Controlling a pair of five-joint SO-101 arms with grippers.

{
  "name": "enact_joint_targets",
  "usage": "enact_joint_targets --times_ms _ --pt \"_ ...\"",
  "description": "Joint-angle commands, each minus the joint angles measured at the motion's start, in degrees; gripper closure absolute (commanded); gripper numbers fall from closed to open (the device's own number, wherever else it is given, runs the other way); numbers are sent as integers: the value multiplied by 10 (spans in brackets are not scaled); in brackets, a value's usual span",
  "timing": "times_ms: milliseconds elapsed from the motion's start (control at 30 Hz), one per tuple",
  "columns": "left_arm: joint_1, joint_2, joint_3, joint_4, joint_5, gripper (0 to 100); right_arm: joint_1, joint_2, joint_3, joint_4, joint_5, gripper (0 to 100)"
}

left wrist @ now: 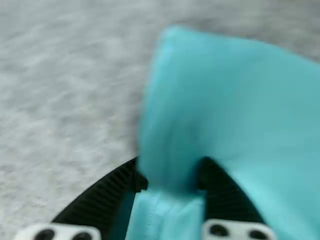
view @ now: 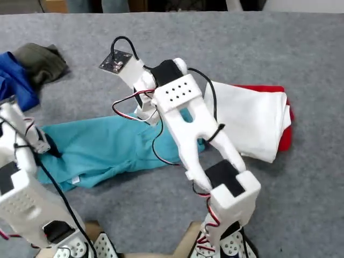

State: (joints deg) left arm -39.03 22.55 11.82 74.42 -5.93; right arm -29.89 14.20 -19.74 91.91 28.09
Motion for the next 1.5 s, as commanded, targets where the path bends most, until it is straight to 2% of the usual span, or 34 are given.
enact_joint_targets --times_ms 0,200,367,500,667,900,1067,1233,1333,1467 --pt "-3 48 -44 29 6 959 -1 -42 -29 4 -4 978" --pt "-72 51 -208 149 4 973 1 -49 -30 4 -5 978" --pt "-146 57 -403 265 -56 973 1 -49 -31 0 -6 978" --pt "-193 52 -472 265 -66 973 14 -49 -32 -18 -8 978" --pt "-175 51 -473 265 -74 973 41 -49 -32 -56 -9 978" --pt "-69 -2 -378 265 -32 972 74 -49 -32 -99 -9 978" --pt "69 -114 -265 265 10 972 115 -49 -32 -123 -9 978" --pt "213 -214 -142 264 94 972 171 -45 -46 -120 -9 978" --pt "294 -228 -120 264 164 971 201 -44 -58 -122 -7 978" --pt "375 -212 -131 226 201 971 231 -44 -62 -121 -4 977"
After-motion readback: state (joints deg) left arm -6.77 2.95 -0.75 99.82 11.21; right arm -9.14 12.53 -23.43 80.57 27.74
